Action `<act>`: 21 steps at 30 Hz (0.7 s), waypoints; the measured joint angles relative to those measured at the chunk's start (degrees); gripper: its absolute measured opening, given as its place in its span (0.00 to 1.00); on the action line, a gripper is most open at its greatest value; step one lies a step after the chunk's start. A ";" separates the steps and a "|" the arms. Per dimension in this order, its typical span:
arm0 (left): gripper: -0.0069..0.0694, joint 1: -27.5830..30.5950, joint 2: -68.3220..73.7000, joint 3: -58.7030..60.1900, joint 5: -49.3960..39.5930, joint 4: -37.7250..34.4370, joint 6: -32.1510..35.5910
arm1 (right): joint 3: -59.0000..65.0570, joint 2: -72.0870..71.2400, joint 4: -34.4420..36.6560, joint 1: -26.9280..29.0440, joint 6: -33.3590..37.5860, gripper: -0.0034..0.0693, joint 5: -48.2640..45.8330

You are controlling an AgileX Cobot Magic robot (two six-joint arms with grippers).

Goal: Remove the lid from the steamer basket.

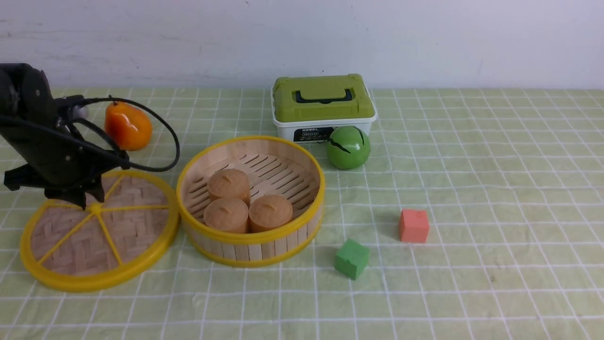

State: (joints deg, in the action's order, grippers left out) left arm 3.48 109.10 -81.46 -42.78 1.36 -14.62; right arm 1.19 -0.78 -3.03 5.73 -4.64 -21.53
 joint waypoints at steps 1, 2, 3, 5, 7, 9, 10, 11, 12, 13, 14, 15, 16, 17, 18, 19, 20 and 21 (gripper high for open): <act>0.47 0.00 -0.57 0.00 -0.07 -0.13 0.01 | 0.00 0.00 0.00 0.00 0.00 0.38 0.00; 0.51 0.00 -1.53 0.00 -0.59 -0.39 0.01 | 0.00 0.00 0.00 0.00 0.00 0.38 0.00; 0.53 0.00 -2.73 0.00 -1.22 -0.55 0.01 | 0.00 0.00 0.00 0.00 0.00 0.38 0.00; 0.54 0.00 -4.65 0.00 -2.15 -0.62 0.01 | 0.00 0.00 0.00 0.00 0.00 0.38 0.00; 0.51 0.00 -10.85 0.00 -3.58 -1.36 0.08 | 0.00 0.00 0.00 0.00 0.00 0.38 0.00; 0.48 0.00 -14.60 0.00 -3.87 -1.36 0.36 | 0.00 0.00 0.00 0.00 0.00 0.38 0.00; 0.40 0.00 -21.14 0.00 -4.27 -2.38 1.09 | 0.00 0.00 0.00 0.00 0.00 0.38 0.00; 0.35 0.00 -25.11 0.00 -4.27 -3.10 1.73 | 0.00 0.00 0.00 0.00 0.00 0.38 0.00; 0.32 0.00 -27.57 0.07 -4.17 -3.79 2.25 | 0.00 0.00 0.00 0.00 0.00 0.38 0.00; 0.25 0.00 -32.62 0.54 -3.16 -4.92 3.14 | 0.00 0.00 0.00 0.00 0.00 0.38 0.00; 0.24 0.00 -33.47 0.67 -2.95 -4.92 3.14 | 0.00 0.00 0.00 0.00 0.00 0.38 0.00; 0.15 0.00 -40.32 2.22 -0.41 -6.97 4.37 | 0.00 0.00 0.00 0.00 0.00 0.38 0.00; 0.13 0.00 -42.05 2.76 0.34 -7.17 4.51 | 0.00 0.00 0.00 0.00 0.00 0.38 0.00; 0.07 0.00 -48.92 5.65 3.66 -9.26 5.91 | 0.00 0.00 0.00 0.00 0.00 0.38 0.00; 0.07 0.00 -53.16 7.96 5.64 -10.16 6.55 | 0.00 0.00 0.00 0.00 0.00 0.38 0.00; 0.07 0.00 -56.51 10.05 7.04 -11.20 7.46 | 0.00 0.00 0.00 0.00 0.00 0.38 0.00; 0.07 0.00 -59.02 12.36 7.95 -11.75 8.05 | 0.00 0.00 0.00 0.00 0.00 0.38 0.00; 0.07 0.00 -65.65 16.84 9.70 -12.54 9.83 | 0.00 0.00 0.00 0.00 0.00 0.38 0.00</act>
State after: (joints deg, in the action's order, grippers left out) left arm 3.48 43.44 -64.62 -33.08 -11.18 -4.80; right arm 1.19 -0.78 -3.03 5.73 -4.64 -21.53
